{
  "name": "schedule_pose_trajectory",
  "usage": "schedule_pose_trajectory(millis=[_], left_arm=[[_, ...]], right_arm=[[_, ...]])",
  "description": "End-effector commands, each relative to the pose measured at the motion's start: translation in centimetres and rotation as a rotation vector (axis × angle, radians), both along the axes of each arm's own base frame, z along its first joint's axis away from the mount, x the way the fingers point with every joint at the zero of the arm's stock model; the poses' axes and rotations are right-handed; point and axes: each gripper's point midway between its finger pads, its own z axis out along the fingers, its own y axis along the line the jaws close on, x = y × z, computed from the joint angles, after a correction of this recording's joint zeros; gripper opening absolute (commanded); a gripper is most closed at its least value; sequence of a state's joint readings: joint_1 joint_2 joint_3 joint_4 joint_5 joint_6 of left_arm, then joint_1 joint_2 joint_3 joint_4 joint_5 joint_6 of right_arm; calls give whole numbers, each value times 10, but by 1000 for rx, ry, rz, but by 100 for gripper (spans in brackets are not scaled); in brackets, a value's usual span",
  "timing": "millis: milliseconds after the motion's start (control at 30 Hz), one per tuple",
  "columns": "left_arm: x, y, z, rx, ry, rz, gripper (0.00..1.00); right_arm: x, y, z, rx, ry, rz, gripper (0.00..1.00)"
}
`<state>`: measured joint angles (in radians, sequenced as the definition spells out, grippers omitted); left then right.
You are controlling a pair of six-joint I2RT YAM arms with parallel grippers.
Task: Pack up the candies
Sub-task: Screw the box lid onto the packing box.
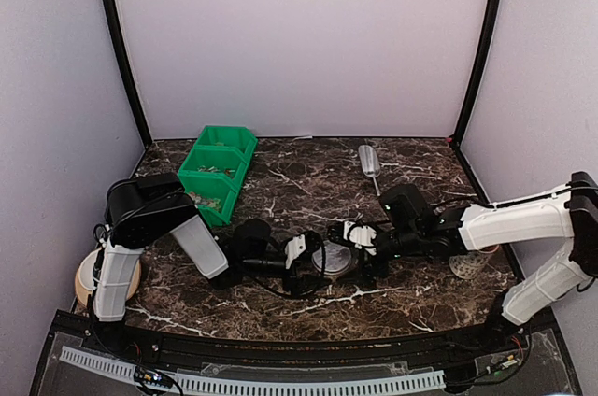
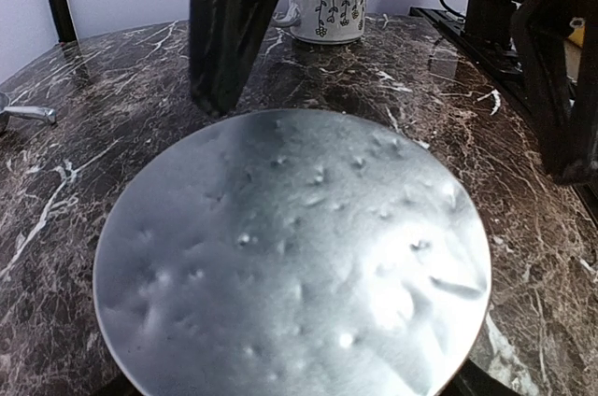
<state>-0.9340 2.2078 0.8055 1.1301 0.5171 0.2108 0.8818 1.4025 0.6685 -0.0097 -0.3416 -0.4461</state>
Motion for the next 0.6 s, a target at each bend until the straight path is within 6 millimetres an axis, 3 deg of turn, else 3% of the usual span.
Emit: schedule_pose_trajectory(millis=[0,200,567], left_arm=[[-41,48,-93,321,161,-55,48],[-40,47,-93,323,158,-53,48],[-38,47,-95,330,157,-41,48]], right_arm=[[15,14,17,53,-37,47,92],[28,15,8,33,-10,14,92],[28,25,-2,45,72,40,90]])
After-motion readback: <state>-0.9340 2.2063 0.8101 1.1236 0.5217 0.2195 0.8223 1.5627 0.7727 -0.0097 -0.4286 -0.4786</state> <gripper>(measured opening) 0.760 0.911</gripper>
